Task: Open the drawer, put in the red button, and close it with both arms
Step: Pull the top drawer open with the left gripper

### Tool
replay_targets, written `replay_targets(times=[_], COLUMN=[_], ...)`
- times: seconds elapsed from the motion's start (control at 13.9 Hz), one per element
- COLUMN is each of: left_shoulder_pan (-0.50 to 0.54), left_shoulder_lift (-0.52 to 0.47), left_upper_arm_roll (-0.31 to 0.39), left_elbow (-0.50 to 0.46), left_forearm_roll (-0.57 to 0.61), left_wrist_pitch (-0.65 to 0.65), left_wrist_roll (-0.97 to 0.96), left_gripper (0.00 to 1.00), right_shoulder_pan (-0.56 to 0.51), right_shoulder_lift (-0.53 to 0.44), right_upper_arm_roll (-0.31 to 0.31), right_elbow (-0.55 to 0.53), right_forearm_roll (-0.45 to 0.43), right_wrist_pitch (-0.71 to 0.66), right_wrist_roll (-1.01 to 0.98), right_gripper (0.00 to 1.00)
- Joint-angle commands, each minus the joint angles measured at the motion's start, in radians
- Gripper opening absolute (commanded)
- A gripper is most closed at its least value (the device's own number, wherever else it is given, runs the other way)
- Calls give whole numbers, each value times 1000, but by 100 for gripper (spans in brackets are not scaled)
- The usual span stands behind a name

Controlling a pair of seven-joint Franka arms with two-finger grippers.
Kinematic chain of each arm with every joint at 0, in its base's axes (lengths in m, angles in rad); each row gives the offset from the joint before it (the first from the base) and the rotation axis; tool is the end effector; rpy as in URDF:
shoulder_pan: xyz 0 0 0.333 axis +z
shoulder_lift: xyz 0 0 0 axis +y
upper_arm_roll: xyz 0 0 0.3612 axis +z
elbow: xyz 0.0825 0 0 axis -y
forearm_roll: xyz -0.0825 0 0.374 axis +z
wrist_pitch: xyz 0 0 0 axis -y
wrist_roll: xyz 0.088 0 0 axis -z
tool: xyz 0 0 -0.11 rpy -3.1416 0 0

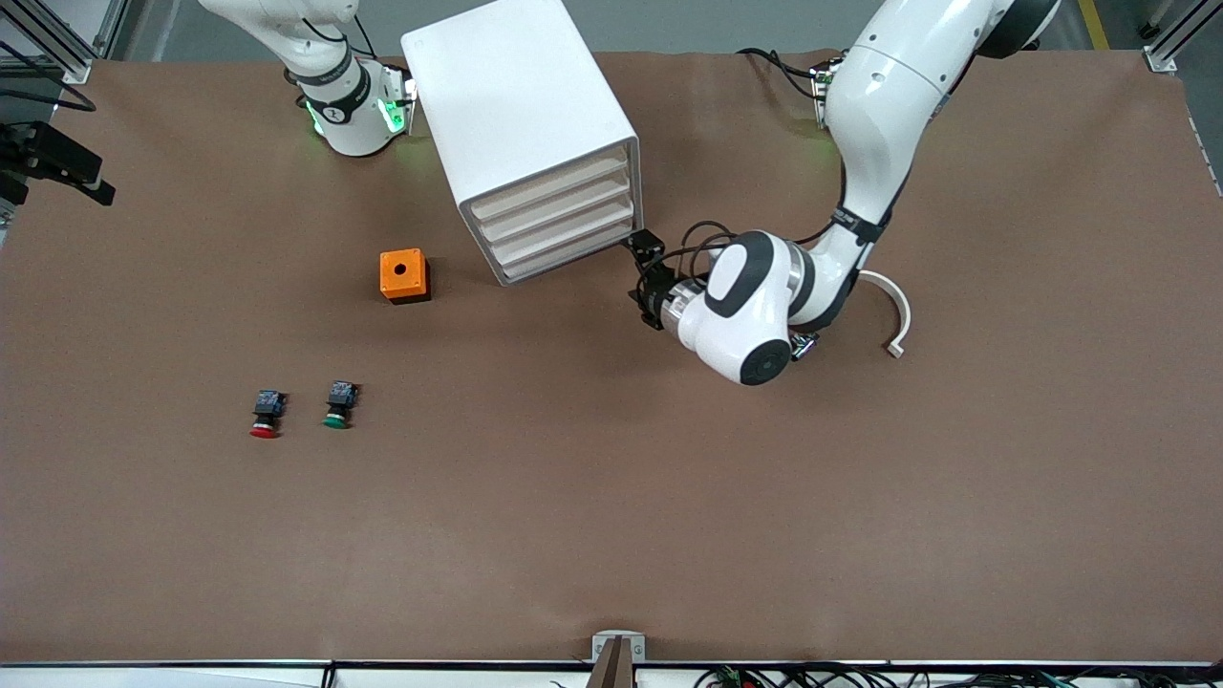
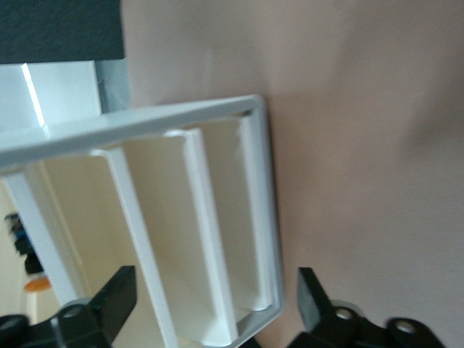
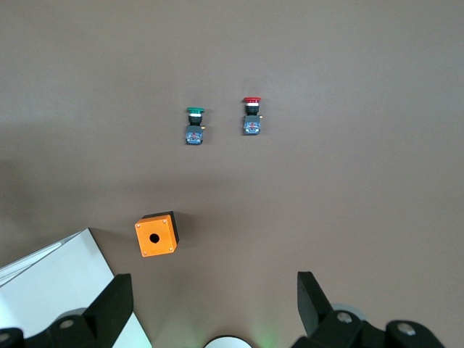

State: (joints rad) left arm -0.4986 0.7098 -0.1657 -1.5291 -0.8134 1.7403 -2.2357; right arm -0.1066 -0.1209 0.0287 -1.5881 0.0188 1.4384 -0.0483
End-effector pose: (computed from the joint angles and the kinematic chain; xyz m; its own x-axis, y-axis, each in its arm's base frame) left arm 0.5132 -0.4611 0.2829 -0.4478 0.8751 -0.1835 0.5736 0.1237 -0.8098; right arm 0.4854 -0.0344 0.7097 0.9992 -0.0274 -0.0281 -0.0279 -0.9995 -0.0166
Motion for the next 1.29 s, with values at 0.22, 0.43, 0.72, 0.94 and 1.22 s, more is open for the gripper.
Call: replay_targets(times=[0.22, 0.43, 0.72, 0.94, 1.22], left_shoulder_pan=[-81, -123, -162, -137, -14], left_shoulder_lift=[39, 62, 83, 80, 80], left_upper_arm_roll=[3, 3, 3, 11, 17], left_elbow=[20, 20, 20, 21, 27], left_forearm_roll=[-132, -144, -162, -161, -148], left_wrist_pitch=[-51, -53, -53, -53, -51], left_wrist_roll=[-56, -61, -61, -62, -49], left_gripper=[64, 61, 22, 0, 0], right_shoulder_pan=[4, 4, 36, 68, 68], right_shoulder_lift=[-22, -20, -22, -22, -20], right_upper_arm_roll=[-1, -1, -18, -59, -64], right_elbow=[-15, -13, -15, -15, -13], right_forearm_roll=[4, 4, 4, 4, 3], right_wrist_pitch=[-6, -4, -6, -6, -6], right_wrist_roll=[-7, -7, -7, -7, -7], right_gripper=[100, 100, 100, 100, 100])
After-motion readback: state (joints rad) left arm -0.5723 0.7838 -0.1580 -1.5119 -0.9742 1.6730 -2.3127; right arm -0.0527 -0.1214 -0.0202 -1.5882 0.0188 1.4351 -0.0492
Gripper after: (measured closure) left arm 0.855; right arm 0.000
